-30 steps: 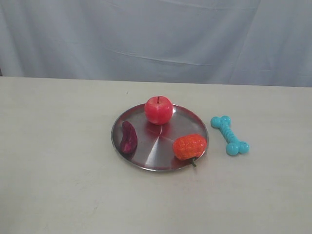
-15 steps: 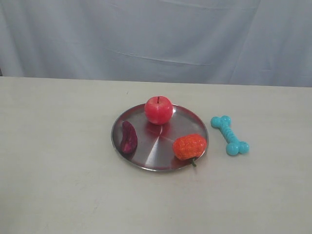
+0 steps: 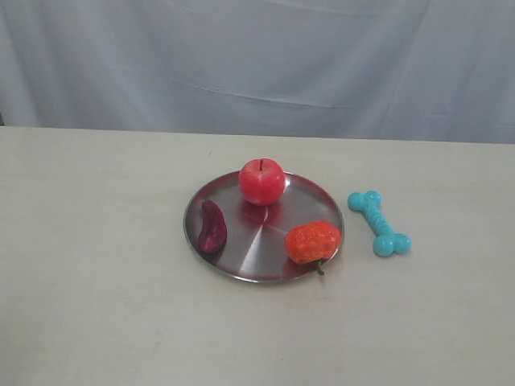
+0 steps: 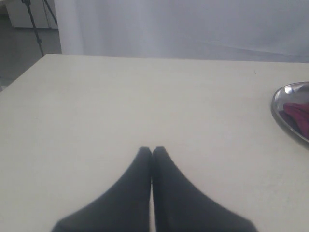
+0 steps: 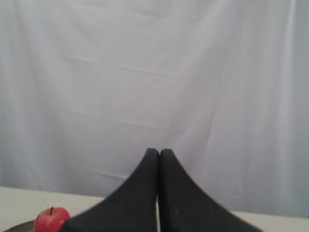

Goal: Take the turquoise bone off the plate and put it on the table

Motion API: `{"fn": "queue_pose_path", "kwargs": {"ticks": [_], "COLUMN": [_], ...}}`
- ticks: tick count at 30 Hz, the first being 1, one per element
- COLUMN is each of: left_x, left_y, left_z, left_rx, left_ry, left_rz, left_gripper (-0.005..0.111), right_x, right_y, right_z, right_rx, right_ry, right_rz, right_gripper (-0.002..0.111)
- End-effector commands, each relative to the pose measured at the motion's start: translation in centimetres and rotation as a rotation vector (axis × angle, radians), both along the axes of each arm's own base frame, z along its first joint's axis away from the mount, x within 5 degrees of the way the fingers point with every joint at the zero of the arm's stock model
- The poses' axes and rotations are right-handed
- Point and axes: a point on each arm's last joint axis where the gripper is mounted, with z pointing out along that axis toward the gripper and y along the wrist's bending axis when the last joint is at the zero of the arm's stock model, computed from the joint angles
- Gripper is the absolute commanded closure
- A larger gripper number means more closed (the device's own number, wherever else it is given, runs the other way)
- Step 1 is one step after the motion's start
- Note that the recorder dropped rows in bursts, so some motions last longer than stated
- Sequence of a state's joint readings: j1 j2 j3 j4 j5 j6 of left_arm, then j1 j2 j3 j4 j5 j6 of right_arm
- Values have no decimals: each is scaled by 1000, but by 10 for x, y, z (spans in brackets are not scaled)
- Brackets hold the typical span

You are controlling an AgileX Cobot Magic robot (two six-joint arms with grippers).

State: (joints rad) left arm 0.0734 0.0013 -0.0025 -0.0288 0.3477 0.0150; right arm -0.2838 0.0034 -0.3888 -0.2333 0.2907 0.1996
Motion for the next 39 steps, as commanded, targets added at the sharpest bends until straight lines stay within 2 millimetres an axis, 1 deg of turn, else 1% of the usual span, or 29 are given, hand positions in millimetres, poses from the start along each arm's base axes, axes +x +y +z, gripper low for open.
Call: {"fn": "queue_pose_path", "kwargs": {"ticks": [1, 4, 7, 8, 9, 22, 26, 29, 39], "left_x": [0, 0, 0, 0, 0, 0, 0, 0, 0], "left_y": [0, 0, 0, 0, 0, 0, 0, 0, 0], "left_z": [0, 0, 0, 0, 0, 0, 0, 0, 0], "left_rx": [-8, -8, -8, -8, -8, -8, -8, -8, -8], "left_ry": [-5, -5, -5, -5, -5, -5, -5, -5, -5], "left_rz": [5, 5, 5, 5, 5, 5, 5, 5, 5], "left_gripper": [107, 107, 107, 107, 107, 107, 107, 107, 107], "right_x": [21, 30, 35, 36, 36, 36, 36, 36, 36], "right_y": [-3, -4, -5, -5, -5, -6, -6, -6, -5], "right_z": [-45, -71, -94, -100, -103, -105, -109, -111, -113], "right_rx": [40, 67, 95, 106, 113, 111, 124, 90, 109], "right_ry": [15, 42, 76, 93, 98, 123, 172, 200, 224], "right_rz": [39, 57, 66, 66, 66, 58, 47, 53, 61], "right_gripper": [108, 108, 108, 108, 108, 108, 108, 108, 108]}}
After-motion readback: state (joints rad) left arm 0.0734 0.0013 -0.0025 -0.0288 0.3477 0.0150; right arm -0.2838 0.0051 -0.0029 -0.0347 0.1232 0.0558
